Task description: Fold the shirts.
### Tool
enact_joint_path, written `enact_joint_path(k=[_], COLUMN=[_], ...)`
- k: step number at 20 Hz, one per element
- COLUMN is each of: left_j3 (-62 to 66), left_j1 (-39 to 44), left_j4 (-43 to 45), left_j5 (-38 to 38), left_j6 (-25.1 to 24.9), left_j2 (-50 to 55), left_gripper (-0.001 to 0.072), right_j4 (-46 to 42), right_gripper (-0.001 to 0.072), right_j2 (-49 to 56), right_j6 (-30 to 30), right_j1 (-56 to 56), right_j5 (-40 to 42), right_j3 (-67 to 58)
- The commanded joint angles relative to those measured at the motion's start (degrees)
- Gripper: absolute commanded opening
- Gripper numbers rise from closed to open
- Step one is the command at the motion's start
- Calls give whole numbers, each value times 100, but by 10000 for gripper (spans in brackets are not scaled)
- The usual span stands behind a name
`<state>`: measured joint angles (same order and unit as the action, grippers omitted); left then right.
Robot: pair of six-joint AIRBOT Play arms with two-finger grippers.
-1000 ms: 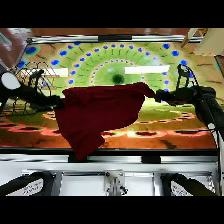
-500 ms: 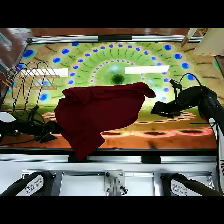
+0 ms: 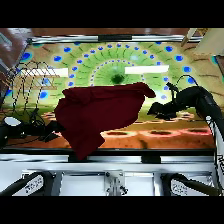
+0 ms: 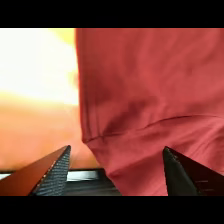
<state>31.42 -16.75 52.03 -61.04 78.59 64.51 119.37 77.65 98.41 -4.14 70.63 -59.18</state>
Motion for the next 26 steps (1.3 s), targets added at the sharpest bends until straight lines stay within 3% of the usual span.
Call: enact_joint_path(k=[1, 3, 6, 9, 10, 21, 22, 23, 24, 25, 26], left_j3=[-13, -13, -13, -11, -9, 352, 369, 420, 518, 671, 903], left_j1=[0, 2, 0, -2, 0, 0, 0, 0, 0, 0, 0], left_j4=[-24, -179, -282, -306, -308, -667, -776, -890, -968, -966, -966], left_j5=[177, 326, 407, 382, 363, -153, -157, -173, -214, -264, -313], left_j6=[-144, -149, -216, -317, -319, -903, -988, -1104, -1156, -1152, -1152], left_j2=[188, 273, 352, 361, 354, 136, 105, 81, 52, 22, -46], left_gripper=[672, 664, 571, 116, 32, 32, 32, 32, 31, 31, 31], right_j4=[76, 76, 74, 190, 326, 804, 826, 826, 826, 824, 822], right_gripper=[635, 635, 635, 670, 670, 668, 632, 515, 276, 92, 77], right_j2=[11, 11, 37, 236, 341, 1172, 1172, 1172, 1169, 1152, 1084], right_j6=[-28, -96, -203, -264, -264, -833, -1032, -1209, -1283, -1364, -1294], right_j1=[-2, -2, -2, 153, 302, 1537, 1550, 1552, 1550, 1550, 1550], right_j5=[72, 55, 50, -28, -144, -2037, -2168, -2253, -2267, -2201, -2103], right_j3=[4, 4, 4, 122, 168, 190, 192, 190, 184, 153, 87])
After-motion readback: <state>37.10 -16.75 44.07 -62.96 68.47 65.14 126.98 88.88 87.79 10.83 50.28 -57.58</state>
